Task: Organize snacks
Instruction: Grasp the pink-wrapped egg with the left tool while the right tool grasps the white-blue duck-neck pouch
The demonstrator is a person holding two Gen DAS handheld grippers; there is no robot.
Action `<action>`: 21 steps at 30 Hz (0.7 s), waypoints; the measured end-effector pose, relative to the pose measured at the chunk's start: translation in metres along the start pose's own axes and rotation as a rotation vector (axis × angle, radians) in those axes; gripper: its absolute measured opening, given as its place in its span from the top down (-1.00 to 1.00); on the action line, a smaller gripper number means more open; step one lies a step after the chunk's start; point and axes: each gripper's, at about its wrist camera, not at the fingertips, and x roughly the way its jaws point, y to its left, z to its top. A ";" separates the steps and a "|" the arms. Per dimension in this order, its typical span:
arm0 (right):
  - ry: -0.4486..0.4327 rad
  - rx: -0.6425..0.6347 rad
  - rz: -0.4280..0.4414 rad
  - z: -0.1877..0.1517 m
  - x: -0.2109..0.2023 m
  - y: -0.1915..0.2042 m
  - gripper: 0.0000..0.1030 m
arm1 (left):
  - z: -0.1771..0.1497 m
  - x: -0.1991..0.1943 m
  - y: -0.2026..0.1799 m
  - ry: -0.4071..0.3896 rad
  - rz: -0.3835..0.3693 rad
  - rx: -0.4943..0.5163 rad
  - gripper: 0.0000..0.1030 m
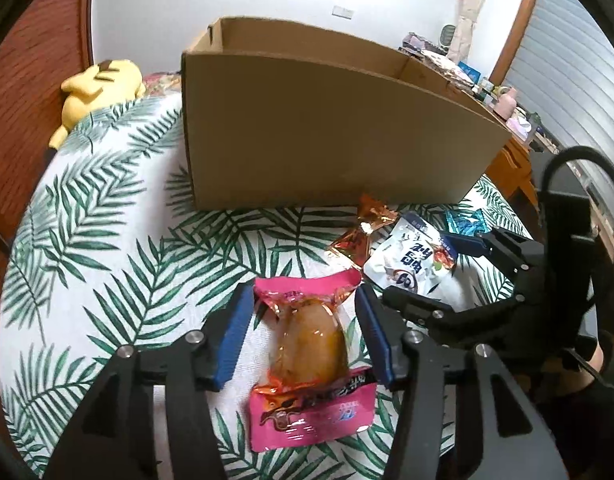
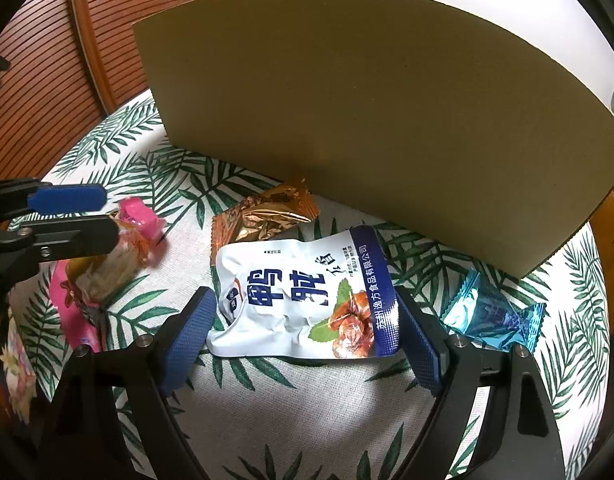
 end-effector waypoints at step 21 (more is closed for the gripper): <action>0.029 -0.014 0.008 0.009 0.004 0.002 -0.82 | -0.015 0.022 -0.002 0.088 -0.013 0.009 -0.06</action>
